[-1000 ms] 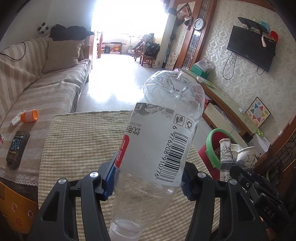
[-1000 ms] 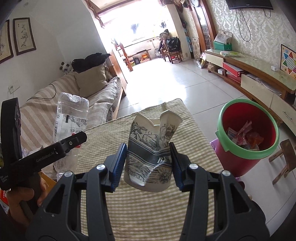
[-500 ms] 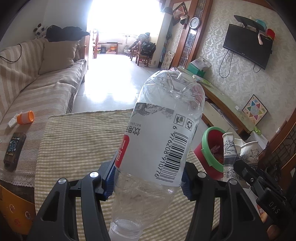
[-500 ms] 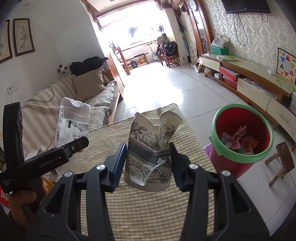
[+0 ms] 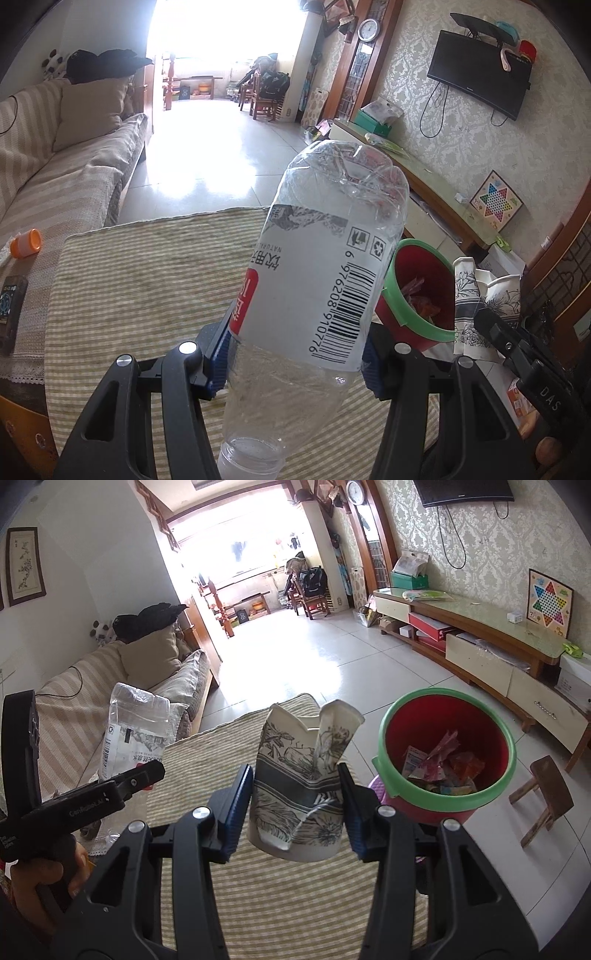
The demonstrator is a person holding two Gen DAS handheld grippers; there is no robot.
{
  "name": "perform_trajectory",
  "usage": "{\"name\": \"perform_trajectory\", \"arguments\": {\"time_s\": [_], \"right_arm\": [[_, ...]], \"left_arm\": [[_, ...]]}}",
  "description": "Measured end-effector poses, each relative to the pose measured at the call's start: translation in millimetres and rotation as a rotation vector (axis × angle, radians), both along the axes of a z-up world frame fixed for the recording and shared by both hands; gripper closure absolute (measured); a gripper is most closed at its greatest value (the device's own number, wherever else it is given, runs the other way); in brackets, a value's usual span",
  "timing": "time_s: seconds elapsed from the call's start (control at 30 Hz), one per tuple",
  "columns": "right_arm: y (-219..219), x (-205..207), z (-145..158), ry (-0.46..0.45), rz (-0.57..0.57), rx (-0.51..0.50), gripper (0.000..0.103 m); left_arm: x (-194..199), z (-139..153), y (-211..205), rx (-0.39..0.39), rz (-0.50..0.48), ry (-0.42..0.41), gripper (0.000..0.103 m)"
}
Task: Collect trash
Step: 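Carry the plastic bottle and paper cup over the red bucket, then open both tools to drop the bottle and cup into the bucket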
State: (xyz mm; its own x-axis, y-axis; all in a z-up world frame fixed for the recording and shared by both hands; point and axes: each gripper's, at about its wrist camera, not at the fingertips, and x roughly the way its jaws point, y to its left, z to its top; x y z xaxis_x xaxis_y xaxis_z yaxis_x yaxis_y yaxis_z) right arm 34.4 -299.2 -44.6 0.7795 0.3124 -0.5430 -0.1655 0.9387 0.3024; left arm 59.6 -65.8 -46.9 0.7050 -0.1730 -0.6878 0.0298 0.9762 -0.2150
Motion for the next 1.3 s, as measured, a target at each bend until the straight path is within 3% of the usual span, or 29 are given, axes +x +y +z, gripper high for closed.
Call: {"name": "perform_trajectory", "arguments": {"time_s": [0.57, 0.8, 1.03, 1.1, 1.3], "right_arm": [[-134, 21, -29, 0.034, -0.288, 0.011, 0.058], [-167, 17, -34, 0.031, -0.356, 0.018, 0.058], [-175, 15, -42, 0.050, -0.380, 0.032, 0.058], [-175, 16, -44, 0.055, -0.378, 0.031, 0.058], [-171, 17, -46, 0.061, -0.373, 0.032, 0.058]], "left_arm": [[84, -33, -154, -0.051, -0.292, 0.047, 0.049], [119, -45, -210, -0.048, -0.342, 0.068, 0.049], [141, -47, -237, -0.001, -0.375, 0.085, 0.048], [141, -46, -237, -0.007, -0.372, 0.089, 0.039], [133, -39, -233, 0.001, -0.371, 0.063, 0.037]]}}
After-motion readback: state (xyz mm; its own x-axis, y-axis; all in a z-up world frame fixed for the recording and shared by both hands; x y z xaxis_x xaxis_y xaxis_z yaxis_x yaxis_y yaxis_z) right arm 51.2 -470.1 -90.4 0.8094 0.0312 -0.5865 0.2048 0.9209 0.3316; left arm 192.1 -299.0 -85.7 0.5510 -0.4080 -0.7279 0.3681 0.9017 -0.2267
